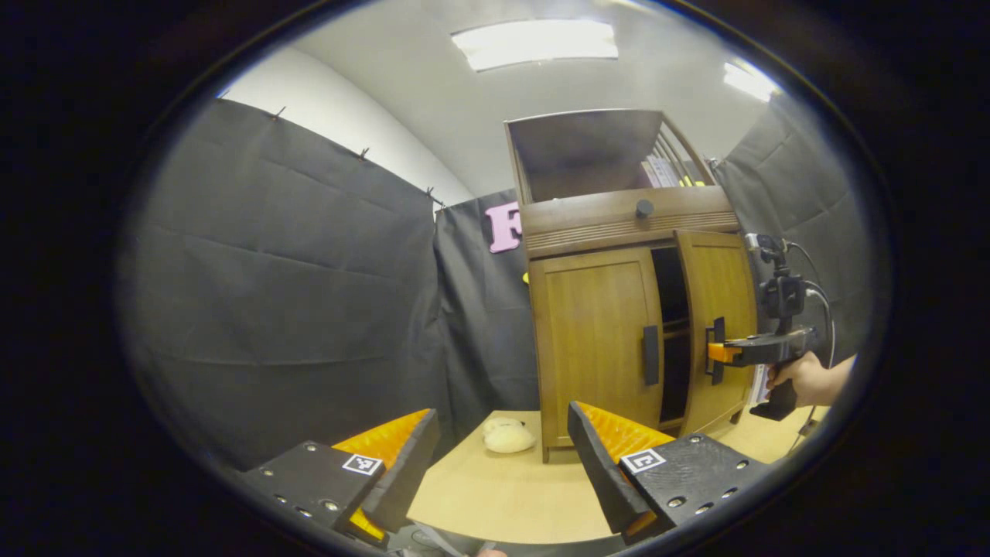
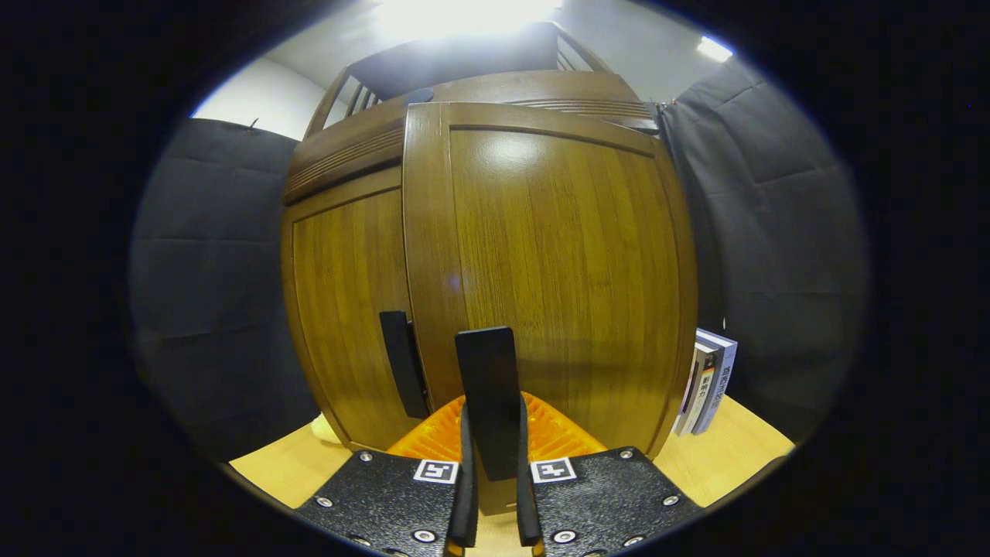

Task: Open the right door of the double-door shoe cabinet with the right hand, and open the left door with the left hand.

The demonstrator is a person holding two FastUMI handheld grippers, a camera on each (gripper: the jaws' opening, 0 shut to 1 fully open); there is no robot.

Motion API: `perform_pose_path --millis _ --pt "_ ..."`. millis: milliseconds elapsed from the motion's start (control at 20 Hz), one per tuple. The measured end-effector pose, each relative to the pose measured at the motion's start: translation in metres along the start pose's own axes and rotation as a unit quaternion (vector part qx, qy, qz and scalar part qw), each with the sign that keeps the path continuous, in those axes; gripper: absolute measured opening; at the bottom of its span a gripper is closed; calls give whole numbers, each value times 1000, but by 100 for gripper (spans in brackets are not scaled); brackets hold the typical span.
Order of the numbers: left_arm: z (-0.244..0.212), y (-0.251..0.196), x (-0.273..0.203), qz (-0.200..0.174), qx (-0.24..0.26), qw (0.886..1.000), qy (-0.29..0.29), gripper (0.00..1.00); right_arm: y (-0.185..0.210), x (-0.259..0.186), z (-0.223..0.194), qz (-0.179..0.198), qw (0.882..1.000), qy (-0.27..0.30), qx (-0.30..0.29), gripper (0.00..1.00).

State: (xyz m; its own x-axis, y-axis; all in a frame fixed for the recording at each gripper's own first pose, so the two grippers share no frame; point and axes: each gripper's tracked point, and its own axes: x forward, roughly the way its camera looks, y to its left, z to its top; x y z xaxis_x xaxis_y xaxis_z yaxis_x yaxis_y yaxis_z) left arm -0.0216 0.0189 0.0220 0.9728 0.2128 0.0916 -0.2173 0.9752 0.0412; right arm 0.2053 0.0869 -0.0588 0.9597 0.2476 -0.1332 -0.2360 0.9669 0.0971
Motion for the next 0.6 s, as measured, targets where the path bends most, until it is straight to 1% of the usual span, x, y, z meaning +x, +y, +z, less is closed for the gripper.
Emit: perform_pose_path --millis 50,100,250,300,350,400,450,500,600 --pt "-1 0 0 -2 -1 1000 1 95 -1 -4 1 0 1000 0 1 20" --pt "-2 -1 1 -4 -2 1000 2 100 -3 -7 -1 0 1000 1 2 20" --pt "-1 -3 1 -12 -4 1000 4 100 -8 -19 0 -2 1000 3 4 20" --pt "-2 -3 2 -14 -3 1000 3 95 -10 -23 0 -2 1000 4 6 20" --pt "-1 -4 2 -17 -3 1000 2 95 -12 -28 0 -3 1000 4 7 20" --pt "-2 -5 3 -21 -3 1000 0 100 -16 -33 0 -4 1000 4 7 20" --pt "-2 -6 4 -24 -3 1000 -2 100 -18 -38 1 -5 1000 4 6 20" --pt "-2 -6 4 -28 -3 1000 -3 95 -21 -42 1 -6 1000 4 6 20" --pt "-2 -8 5 -35 -5 999 -3 95 -27 -50 -1 -8 1000 6 9 20"
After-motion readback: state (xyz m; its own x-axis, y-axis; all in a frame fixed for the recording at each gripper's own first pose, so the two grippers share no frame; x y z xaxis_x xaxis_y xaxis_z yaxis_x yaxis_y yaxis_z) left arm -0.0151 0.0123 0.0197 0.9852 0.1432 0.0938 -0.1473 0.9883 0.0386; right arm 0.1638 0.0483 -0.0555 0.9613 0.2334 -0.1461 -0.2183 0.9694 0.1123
